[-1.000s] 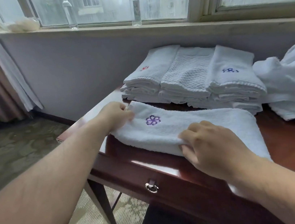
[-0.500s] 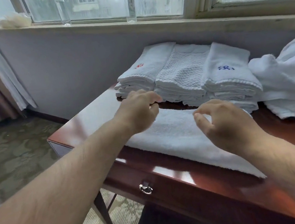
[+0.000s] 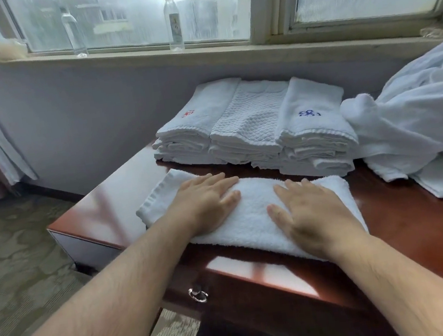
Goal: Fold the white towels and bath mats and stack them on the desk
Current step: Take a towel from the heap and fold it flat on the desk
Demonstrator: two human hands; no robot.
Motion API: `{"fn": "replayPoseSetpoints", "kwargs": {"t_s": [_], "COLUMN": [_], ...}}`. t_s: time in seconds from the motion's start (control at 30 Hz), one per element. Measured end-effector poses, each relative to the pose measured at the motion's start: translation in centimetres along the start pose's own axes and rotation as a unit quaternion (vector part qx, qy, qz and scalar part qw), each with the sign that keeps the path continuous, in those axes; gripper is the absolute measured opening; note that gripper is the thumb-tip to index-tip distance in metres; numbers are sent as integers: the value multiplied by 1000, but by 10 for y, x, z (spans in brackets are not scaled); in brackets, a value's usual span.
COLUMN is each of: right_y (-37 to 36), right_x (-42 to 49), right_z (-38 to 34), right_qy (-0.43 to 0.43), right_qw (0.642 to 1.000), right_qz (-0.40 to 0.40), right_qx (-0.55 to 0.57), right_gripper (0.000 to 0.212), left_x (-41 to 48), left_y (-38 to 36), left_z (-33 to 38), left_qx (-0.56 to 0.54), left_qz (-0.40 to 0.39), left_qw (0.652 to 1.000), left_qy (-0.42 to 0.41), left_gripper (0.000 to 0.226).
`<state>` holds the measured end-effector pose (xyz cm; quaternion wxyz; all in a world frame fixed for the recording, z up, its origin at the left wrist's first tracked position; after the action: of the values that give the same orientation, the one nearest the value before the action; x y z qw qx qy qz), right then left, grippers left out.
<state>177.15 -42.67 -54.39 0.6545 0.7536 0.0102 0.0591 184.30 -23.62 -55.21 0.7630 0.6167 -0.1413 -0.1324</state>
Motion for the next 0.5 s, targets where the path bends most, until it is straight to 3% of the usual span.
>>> {"fn": "replayPoseSetpoints", "kwargs": {"t_s": [0.1,0.23,0.33,0.4,0.5], "right_y": [15,10,17,26,35], "right_x": [-20,-38,-55,-70,-93], "right_z": [11,32,46,62,88], "right_qy": [-47,-133,-182,-237,-346], "right_qw": [995,990,977,942,837], "right_qz": [88,43,73,125,141], "right_qx": [-11,6,89,205,400], "right_gripper": [53,57,63,66,62], "left_x": [-9,-26,-39,-47,-57], "left_y": [-4,-9,-12,-12,-12], "left_z": [5,18,26,30,35], "left_qx": [9,18,21,23,22], "left_qz": [-10,-14,-9,-3,5], "left_qw": [1000,1000,999,999,999], "left_qy": [3,11,24,33,37], "left_gripper": [65,69,67,66,67]}}
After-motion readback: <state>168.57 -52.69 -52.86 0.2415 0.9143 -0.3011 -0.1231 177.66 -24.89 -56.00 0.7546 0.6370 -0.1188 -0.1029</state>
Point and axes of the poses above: each hand's wrist, its own x-axis towards the middle knuckle, its own y-axis out of the back of the hand, z = x × y, the point moved 7 cm from there along x, towards the middle knuckle, and after that the axes turned 1 degree about z, right-handed, at the moved point
